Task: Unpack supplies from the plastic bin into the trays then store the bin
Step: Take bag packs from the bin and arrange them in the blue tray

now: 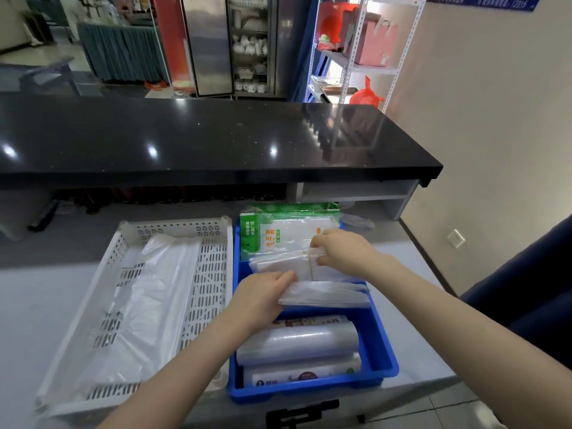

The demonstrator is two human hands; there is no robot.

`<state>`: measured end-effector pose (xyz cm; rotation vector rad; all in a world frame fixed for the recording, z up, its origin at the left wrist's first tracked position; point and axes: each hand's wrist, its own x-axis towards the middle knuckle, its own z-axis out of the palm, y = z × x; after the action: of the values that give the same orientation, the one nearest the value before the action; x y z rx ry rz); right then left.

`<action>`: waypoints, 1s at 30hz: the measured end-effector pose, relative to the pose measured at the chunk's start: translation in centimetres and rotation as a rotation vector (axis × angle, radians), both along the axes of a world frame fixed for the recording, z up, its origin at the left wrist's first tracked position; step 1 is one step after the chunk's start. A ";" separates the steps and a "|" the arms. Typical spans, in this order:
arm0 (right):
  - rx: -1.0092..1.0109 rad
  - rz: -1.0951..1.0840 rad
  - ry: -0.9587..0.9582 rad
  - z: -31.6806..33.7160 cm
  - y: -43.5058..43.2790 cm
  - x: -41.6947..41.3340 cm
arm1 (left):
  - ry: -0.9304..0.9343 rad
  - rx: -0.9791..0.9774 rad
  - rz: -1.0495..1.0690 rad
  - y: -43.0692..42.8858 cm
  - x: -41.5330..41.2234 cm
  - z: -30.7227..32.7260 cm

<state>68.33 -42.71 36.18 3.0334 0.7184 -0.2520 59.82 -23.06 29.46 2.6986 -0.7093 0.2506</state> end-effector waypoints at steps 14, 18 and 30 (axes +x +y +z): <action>0.451 -0.130 0.374 -2.0 -1.3 0.1 | 0.266 -0.049 0.128 -0.5 1.3 0.4; 0.369 -0.100 0.489 -1.0 -2.7 -0.9 | 0.461 -0.108 0.153 -0.5 3.4 -0.2; 0.328 -0.124 -0.030 -6.2 -1.4 -1.5 | 0.139 -0.064 0.210 0.9 3.5 -2.1</action>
<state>66.86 -44.12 29.93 3.3900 0.6257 -0.0969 63.36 -22.12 27.41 2.6981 -0.3719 0.1320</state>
